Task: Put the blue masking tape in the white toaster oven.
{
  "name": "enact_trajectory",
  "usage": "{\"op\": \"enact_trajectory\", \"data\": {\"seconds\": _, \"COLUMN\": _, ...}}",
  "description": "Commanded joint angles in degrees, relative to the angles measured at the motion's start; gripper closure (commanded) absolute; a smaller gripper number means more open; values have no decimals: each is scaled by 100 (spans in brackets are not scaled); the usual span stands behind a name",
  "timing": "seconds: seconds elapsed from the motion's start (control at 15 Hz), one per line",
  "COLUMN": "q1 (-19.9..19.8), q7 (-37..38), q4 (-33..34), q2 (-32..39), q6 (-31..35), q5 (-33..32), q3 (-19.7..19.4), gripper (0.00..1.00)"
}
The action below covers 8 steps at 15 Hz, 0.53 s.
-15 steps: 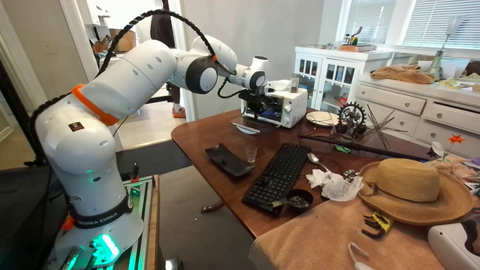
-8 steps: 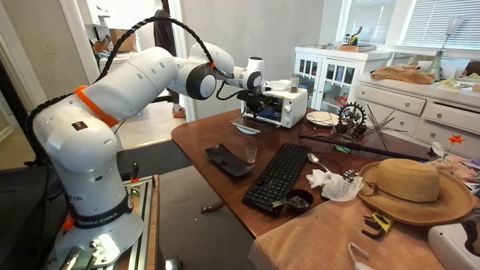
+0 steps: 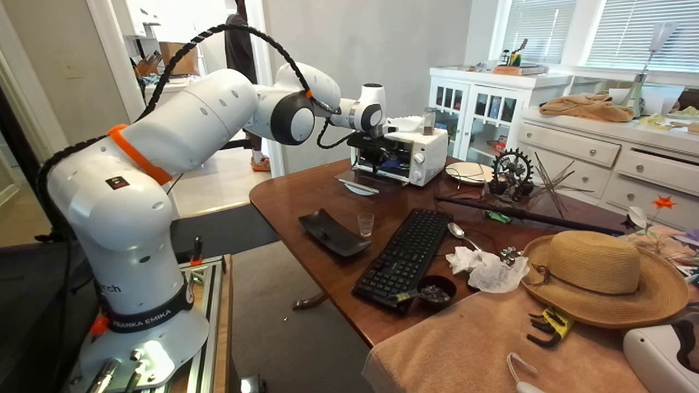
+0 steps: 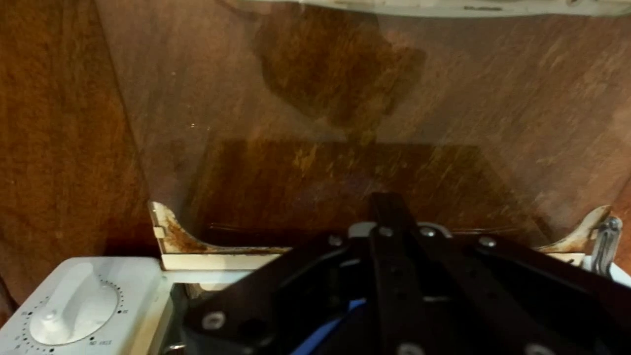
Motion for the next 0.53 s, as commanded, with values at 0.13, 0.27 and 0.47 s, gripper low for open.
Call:
{"op": "enact_trajectory", "data": {"seconds": 0.13, "q1": 317, "q7": 16, "q4": 536, "q2": 433, "q6": 307, "q5": -480, "q3": -411, "gripper": 100}}
{"op": "enact_trajectory", "data": {"seconds": 0.27, "q1": 338, "q7": -61, "q4": 690, "q2": 565, "q6": 335, "q5": -437, "q3": -379, "gripper": 100}}
{"op": "enact_trajectory", "data": {"seconds": 0.47, "q1": 446, "q7": -19, "q4": 810, "q2": 715, "q6": 637, "q5": -491, "q3": -438, "gripper": 100}}
